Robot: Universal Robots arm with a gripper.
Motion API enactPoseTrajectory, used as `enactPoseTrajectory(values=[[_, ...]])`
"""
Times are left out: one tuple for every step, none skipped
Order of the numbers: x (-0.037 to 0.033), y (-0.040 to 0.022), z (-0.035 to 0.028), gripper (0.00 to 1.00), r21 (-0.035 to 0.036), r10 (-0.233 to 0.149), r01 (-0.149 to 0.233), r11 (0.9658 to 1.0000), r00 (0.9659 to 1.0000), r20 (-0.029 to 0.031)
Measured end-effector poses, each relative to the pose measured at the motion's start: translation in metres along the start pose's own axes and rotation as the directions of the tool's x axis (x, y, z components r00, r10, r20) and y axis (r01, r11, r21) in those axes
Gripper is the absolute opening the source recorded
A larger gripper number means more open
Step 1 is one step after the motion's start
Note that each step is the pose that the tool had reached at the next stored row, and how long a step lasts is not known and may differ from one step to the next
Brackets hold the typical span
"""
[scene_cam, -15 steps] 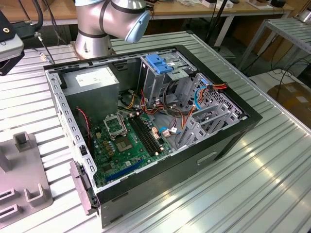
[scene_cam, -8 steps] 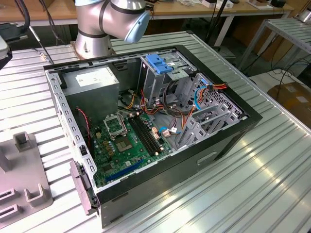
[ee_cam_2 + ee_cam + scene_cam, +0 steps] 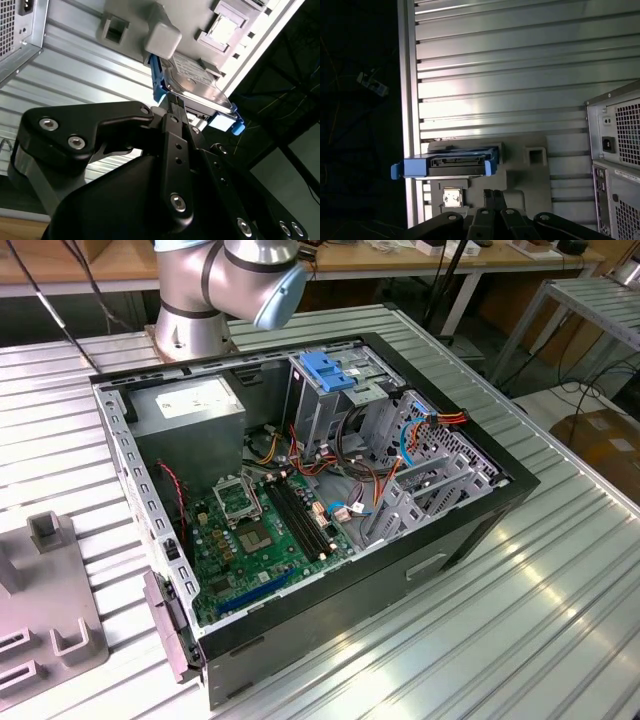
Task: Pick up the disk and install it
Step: 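Reach for the disk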
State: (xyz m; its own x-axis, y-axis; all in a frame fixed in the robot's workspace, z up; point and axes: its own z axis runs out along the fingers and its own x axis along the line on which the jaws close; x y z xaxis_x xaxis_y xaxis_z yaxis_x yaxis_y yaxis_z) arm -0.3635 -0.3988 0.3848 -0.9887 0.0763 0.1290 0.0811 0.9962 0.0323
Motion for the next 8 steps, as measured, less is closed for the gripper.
enactPoseTrajectory(values=[[0.0045, -0.0004, 0.0009, 0.1, 0.0, 0.0, 0.0, 1.0, 1.0, 0.0], [0.0101, -0.0008, 0.0019, 0.1, 0.0001, 0.0, 0.0, 1.0, 1.0, 0.0], [0.0146, -0.0011, 0.0029, 0.1, 0.0, 0.0, 0.0, 1.0, 1.0, 0.0008], [0.0192, -0.0011, 0.0038, 0.1, 0.0, 0.0, 0.0, 1.0, 1.0, 0.0025], [0.0224, -0.0012, 0.0044, 0.1, 0.0005, 0.0, 0.0, 1.0, 1.0, 0.0048], [0.0254, -0.0011, 0.005, 0.1, 0.0036, 0.0, 0.0, 1.0, 1.0, 0.0092], [0.0275, -0.001, 0.0056, 0.1, 0.0066, 0.0, 0.0, 1.0, 0.9999, 0.0124], [0.0307, -0.0009, 0.0064, 0.1, 0.0114, 0.001, -0.001, 0.9999, 0.9999, 0.0173]])
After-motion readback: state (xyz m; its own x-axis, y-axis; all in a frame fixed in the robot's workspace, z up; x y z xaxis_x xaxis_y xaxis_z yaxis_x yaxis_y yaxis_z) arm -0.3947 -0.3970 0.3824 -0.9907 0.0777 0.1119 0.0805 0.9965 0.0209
